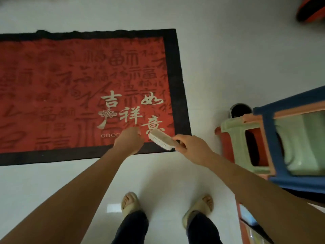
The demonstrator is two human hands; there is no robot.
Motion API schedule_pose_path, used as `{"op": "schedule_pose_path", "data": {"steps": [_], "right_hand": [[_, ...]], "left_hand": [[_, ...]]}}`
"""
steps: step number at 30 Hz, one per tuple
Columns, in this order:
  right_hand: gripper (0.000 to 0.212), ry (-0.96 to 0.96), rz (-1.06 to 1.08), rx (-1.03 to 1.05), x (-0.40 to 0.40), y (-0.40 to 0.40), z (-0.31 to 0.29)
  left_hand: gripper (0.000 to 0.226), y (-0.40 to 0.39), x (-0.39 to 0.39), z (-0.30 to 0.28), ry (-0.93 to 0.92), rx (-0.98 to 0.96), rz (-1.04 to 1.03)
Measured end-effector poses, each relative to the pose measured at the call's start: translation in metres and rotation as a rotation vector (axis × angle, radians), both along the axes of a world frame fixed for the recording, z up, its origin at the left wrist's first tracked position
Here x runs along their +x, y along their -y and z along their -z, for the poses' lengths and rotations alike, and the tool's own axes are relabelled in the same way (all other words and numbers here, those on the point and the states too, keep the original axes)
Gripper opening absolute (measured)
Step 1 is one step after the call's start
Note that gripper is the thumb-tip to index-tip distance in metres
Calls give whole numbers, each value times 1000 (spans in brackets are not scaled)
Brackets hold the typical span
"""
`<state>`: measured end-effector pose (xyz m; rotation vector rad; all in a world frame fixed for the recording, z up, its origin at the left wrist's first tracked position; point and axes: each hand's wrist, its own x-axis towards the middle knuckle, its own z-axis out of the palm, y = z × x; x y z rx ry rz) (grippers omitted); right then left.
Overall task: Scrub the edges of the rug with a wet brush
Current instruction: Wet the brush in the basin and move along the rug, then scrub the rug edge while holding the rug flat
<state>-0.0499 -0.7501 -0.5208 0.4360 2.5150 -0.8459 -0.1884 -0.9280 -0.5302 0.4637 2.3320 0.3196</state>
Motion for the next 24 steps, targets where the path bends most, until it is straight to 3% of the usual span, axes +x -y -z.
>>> {"op": "schedule_pose_path", "data": {"steps": [7,13,17,21,24], "right_hand": [[42,81,-49,58,-28,94,197],[44,82,-45,65,-26,109,372],[45,46,94,91,-22,99,472],[51,-11,175,48,-31,106,542],[56,-53,11,2,-65,136,573]], "left_hand": [[16,74,-38,196,42,-63,-67],[36,77,-19,371,39,-61,-46],[48,72,-18,475,-43,-10,-5],[69,77,-22,539,-162,28,-60],[77,109,-38,571,-218,-64,-240]]}}
